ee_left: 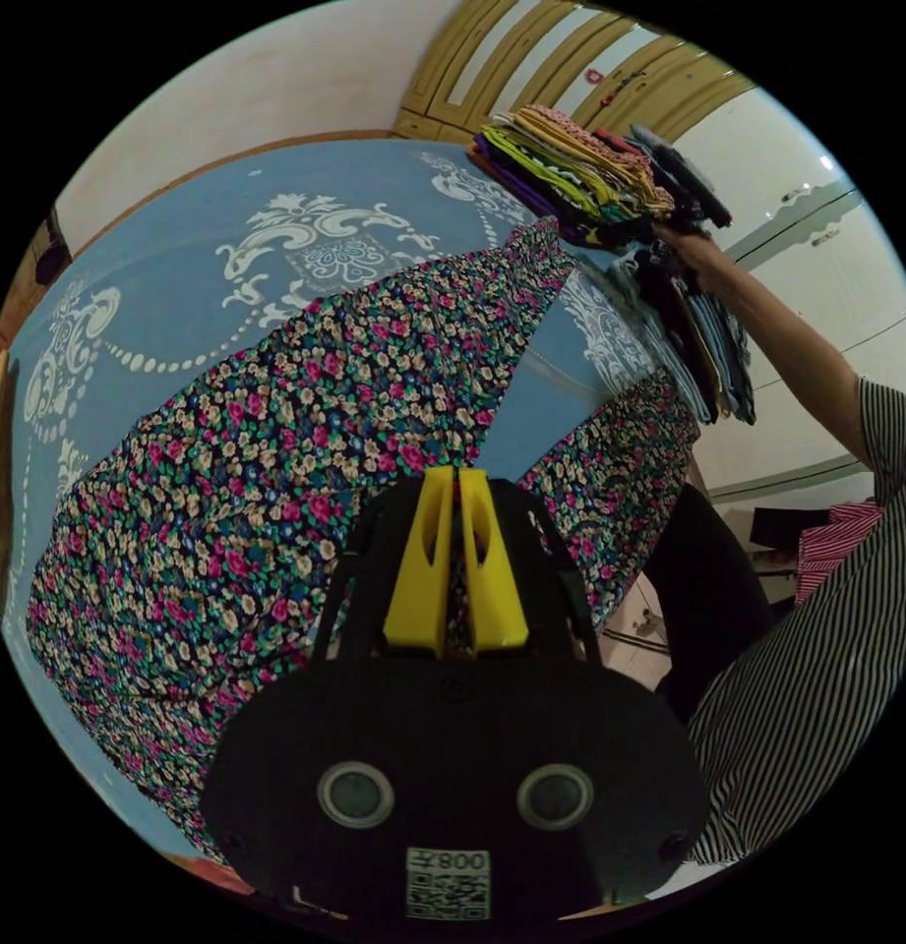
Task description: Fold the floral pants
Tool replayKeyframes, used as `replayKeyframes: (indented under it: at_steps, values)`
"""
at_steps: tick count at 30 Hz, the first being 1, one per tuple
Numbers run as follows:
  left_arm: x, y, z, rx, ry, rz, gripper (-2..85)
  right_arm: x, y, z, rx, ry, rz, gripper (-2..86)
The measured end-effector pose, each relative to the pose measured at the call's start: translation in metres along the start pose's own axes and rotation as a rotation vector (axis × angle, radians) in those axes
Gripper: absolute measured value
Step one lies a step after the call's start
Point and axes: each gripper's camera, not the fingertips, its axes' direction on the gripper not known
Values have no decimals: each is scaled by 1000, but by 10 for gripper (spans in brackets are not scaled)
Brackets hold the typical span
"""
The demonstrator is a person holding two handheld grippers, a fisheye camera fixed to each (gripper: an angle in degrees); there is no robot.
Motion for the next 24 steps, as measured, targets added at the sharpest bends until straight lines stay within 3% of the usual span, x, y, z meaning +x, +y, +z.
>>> replayKeyframes:
  at_steps: [7, 18, 24]
  values:
    - [-12, -7, -4, -13, -34, 8, 8, -24, -39, 39, -100, -112, 40, 60]
    - [-53, 7, -48, 42, 42, 37, 11, -63, -20, -18, -128, 26, -99, 10]
    - [-84, 24, -46, -44, 69, -8, 19, -99, 1, 19, -298, 63, -80, 16]
